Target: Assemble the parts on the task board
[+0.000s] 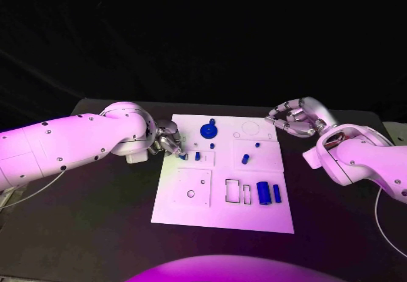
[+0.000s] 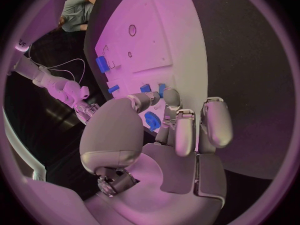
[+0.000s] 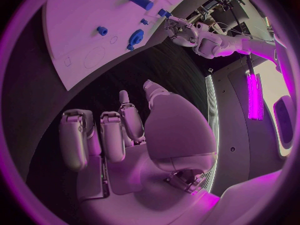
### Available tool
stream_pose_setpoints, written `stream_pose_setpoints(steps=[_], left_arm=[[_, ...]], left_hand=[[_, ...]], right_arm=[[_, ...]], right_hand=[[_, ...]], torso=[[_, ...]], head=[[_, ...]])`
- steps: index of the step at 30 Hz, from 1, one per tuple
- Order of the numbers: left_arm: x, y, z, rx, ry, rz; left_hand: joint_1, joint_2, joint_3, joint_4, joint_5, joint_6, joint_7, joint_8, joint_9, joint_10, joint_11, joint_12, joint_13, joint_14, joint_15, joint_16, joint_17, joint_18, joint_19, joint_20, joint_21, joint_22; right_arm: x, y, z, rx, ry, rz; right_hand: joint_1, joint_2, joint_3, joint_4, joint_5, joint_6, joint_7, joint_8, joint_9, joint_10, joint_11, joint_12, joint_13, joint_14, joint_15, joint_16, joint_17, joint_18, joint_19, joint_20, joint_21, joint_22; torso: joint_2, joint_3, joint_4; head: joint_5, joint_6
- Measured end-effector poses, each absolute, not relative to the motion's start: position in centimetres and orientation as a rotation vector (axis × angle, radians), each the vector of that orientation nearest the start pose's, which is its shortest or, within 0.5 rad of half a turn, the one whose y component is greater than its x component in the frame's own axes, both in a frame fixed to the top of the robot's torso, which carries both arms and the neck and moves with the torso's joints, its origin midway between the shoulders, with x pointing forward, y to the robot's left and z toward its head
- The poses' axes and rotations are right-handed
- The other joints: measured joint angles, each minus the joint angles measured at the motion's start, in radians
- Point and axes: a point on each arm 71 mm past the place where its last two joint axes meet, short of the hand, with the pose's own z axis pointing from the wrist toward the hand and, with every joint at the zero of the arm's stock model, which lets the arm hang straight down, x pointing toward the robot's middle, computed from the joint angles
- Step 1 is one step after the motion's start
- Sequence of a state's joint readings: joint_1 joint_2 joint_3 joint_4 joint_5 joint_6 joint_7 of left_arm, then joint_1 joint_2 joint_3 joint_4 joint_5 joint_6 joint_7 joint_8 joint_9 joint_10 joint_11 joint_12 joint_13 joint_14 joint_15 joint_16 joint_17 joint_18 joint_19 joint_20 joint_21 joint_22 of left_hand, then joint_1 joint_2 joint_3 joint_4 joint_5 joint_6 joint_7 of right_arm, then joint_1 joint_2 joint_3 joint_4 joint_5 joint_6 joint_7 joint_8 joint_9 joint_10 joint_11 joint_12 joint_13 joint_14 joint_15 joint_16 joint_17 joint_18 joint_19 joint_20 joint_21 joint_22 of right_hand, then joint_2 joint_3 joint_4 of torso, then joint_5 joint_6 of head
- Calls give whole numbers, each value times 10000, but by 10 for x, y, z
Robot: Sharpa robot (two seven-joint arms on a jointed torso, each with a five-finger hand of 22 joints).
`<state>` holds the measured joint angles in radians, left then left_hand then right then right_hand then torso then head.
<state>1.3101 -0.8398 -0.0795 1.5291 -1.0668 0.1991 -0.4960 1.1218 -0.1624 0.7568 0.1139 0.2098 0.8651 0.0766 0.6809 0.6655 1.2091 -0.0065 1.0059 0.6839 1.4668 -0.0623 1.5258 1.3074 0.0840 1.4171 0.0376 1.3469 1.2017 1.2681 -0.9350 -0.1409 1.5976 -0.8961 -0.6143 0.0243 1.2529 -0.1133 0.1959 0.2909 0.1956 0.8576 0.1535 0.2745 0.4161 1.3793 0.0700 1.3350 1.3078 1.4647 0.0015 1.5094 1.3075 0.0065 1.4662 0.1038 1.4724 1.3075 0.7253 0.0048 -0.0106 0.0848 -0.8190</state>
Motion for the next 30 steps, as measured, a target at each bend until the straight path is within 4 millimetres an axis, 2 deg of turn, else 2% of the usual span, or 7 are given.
stream_pose_setpoints(steps=[11,30], left_arm=[[485,211,-190,-924,23065,-4194],[485,209,-189,-1058,22852,-4273]], left_hand=[[-39,-39,10,-10,85,0,1,0,-1,67,-3,59,64,0,0,0,0,0,-1,0,37,4],[-103,-103,10,-11,356,109,-38,34,-60,157,-19,157,156,0,0,-1,-1,1,34,-35,75,92]], right_arm=[[475,-240,-172,4089,15179,8496],[475,-240,-172,4092,15177,8492]], right_hand=[[0,0,0,0,0,0,0,0,0,0,0,0,-1,0,0,0,-1,0,0,0,0,-1],[0,0,0,0,0,0,0,0,0,0,0,0,-3,0,0,0,-2,0,0,0,0,3]], torso=[[4,14,-15],[2,9,-12]], head=[[10,-25],[-41,4]])
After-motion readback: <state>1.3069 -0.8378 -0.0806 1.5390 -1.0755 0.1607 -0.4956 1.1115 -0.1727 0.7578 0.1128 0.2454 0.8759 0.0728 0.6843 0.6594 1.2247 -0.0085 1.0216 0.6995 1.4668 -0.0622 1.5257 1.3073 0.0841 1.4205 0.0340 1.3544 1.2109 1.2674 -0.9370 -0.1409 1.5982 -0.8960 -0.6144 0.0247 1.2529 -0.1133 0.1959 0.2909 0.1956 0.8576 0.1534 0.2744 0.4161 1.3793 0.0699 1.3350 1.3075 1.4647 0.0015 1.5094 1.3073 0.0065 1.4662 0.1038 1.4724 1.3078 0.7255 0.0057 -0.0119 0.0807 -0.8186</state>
